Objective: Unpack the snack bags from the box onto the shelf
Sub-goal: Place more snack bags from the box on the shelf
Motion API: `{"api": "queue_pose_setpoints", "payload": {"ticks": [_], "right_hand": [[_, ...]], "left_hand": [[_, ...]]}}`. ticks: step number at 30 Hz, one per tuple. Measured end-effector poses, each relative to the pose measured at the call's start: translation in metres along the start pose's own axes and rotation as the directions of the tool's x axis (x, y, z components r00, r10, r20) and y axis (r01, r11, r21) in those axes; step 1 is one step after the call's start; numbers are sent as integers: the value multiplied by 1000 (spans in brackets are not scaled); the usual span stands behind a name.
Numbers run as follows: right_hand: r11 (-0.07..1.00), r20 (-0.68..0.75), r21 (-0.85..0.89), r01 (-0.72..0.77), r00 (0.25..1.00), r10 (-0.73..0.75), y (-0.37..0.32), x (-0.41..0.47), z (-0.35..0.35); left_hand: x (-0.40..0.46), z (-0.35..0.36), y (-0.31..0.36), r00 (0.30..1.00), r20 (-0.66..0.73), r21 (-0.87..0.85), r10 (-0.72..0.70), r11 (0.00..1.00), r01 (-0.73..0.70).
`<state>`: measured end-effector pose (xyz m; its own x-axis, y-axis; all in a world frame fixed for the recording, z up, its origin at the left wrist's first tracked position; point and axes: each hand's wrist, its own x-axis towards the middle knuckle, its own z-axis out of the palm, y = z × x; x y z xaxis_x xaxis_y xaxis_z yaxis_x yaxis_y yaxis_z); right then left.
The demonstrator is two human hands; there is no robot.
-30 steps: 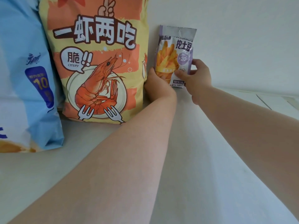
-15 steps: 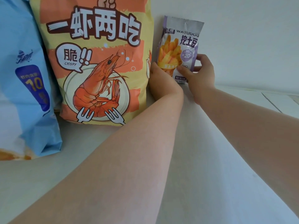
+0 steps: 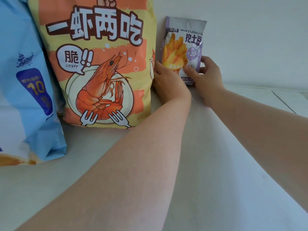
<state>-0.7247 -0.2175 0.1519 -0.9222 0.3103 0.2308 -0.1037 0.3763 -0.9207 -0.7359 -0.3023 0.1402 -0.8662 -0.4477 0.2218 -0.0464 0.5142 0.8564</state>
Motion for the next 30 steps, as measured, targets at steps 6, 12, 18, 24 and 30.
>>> {"api": "queue_pose_setpoints", "payload": {"ticks": [6,12,18,24,30], "right_hand": [[1000,-19,11,-2,1000,3,3,2,1],[999,-26,-32,-13,1000,12,5,4,0],[994,-51,-94,-62,997,58,3,-5,-13],[980,-38,-183,-80,996,74,-4,-50,-41],[948,-1,-316,-47,999,49,-16,-127,-88]], "left_hand": [[0,-5,1,998,56,-51,13,999,-10],[-2,-4,1,999,29,-52,30,998,-29],[-8,-6,0,1000,22,23,8,1000,-8],[-53,-35,6,992,119,66,36,997,-44],[-145,-84,9,947,297,102,127,981,-163]]}}
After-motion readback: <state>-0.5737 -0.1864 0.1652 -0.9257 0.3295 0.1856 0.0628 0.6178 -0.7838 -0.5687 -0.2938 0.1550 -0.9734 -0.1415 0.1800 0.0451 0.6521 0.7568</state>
